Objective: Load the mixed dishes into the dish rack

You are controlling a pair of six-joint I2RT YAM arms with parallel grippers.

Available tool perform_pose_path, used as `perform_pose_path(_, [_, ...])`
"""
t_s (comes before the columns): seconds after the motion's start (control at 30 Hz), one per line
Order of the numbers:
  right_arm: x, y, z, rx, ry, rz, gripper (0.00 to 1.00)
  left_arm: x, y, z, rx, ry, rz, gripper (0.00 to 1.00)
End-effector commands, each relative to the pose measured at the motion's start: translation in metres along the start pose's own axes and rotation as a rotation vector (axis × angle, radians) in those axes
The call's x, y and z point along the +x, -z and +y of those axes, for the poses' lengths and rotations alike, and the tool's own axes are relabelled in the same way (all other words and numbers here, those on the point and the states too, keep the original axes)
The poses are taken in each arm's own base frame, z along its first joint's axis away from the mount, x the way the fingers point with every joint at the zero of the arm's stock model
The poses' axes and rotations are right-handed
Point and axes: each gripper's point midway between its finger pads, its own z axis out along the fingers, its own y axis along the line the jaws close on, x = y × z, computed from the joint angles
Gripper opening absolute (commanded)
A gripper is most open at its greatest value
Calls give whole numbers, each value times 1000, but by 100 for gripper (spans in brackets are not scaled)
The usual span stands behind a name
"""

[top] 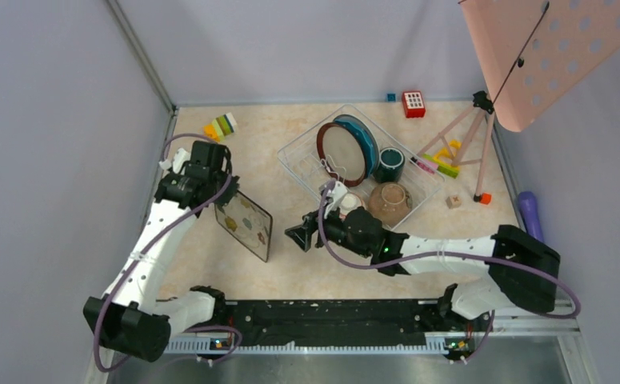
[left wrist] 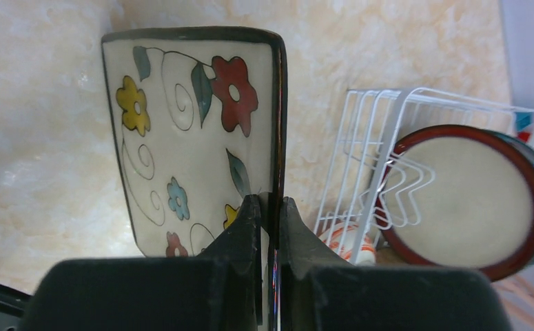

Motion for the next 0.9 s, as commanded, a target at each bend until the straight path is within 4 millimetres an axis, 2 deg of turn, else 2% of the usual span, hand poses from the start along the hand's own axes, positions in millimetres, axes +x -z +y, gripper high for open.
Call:
perform_pose_path(0.0, [-34,-22,25,-48,80,-134,69,-12,22,-52,256,201,30,0])
perform_pose_path(0.2, [-13,-36,42,-84,224,-149,69,-9,24,-55,277,233,95,0])
perform_pose_path(0.3, [-8,-46,35,-41,262,-158,69,-6,19,-55,268,236,123,0])
perform_pose_path(0.4, [-9,-50,20,43,293,-174,69,-8,17,-54,259,230,116,0])
perform_pose_path(0.7, [-23,-23,3,89,401,-245,71,-15,17,-53,256,225,86,0])
perform_pose_path(0.87, [-26,-28,-7,113,471,-221,71,-14,14,-55,256,225,96,0])
